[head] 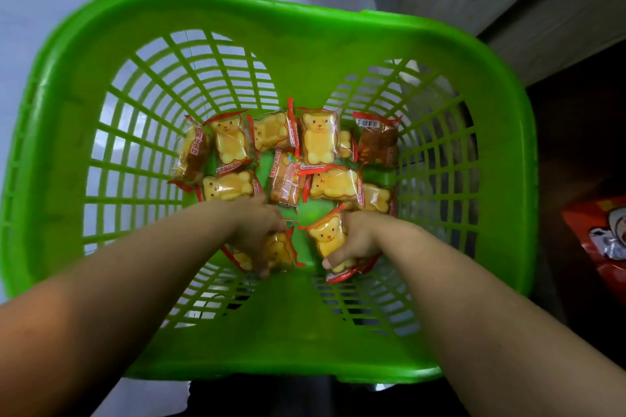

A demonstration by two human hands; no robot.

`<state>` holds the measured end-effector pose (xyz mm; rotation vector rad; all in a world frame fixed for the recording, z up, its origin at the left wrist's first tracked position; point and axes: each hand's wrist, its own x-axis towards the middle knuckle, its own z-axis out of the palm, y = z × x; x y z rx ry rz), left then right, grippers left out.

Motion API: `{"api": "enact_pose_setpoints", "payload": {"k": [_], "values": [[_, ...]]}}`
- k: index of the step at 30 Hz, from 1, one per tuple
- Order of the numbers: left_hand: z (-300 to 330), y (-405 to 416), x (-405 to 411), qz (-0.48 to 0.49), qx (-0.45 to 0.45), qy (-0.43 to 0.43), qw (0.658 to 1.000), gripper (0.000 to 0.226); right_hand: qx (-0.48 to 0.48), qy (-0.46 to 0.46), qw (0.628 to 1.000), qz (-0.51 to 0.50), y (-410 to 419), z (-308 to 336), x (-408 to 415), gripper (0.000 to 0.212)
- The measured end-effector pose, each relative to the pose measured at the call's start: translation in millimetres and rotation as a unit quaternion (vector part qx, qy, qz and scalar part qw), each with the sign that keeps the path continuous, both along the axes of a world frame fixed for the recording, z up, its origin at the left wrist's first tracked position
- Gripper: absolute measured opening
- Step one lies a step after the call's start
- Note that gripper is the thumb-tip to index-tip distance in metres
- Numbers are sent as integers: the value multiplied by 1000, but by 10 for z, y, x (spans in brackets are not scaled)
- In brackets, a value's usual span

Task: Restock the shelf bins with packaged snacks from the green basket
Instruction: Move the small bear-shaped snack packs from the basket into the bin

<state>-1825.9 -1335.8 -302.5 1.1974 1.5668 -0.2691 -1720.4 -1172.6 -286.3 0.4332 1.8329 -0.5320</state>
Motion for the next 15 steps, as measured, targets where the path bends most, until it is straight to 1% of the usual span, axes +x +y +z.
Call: {"api": "enact_pose_setpoints", "payload": {"k": [1,2,3,4,5,6,7,8,9,10,11,12,13,14,15], "values": [[-7,-13,23,-16,-3,4,1000,66,-14,1,1000,-25,15,1,17,75],[-16,-33,31,3,2,-7,1000,59,-25,4,998,-50,28,13,26,69],[-9,-60,20,45,12,-27,999,50,-35,8,996,-79,45,27,24,65],[26,-94,-12,102,30,-46,993,39,-51,17,991,-123,55,53,12,60],[103,-129,-56,178,50,-68,980,25,-75,28,979,-189,63,96,-6,51],[221,-161,-110,269,76,-93,956,12,-101,40,958,-267,62,176,-27,41],[353,-197,-158,370,107,-118,915,13,-120,63,930,-341,50,279,-41,35],[526,-223,-181,477,136,-140,857,14,-125,101,901,-403,33,407,-39,30],[692,-237,-177,574,165,-163,785,10,-114,148,876,-444,20,560,-20,26],[883,-233,-153,647,186,-180,718,8,-106,193,851,-477,-2,748,4,24],[1070,-212,-106,699,200,-192,660,12,-103,224,823,-512,-31,959,40,22],[1301,-176,-31,731,211,-202,616,15,-105,238,793,-551,-67,1215,75,20],[1556,-139,62,744,228,-199,595,16,-108,245,765,-586,-104,1487,124,22],[1840,-97,154,748,250,-188,586,18,-110,252,741,-613,-147,1773,175,28],[2136,-53,246,748,271,-175,580,22,-108,257,725,-630,-178,2088,226,38]]}}
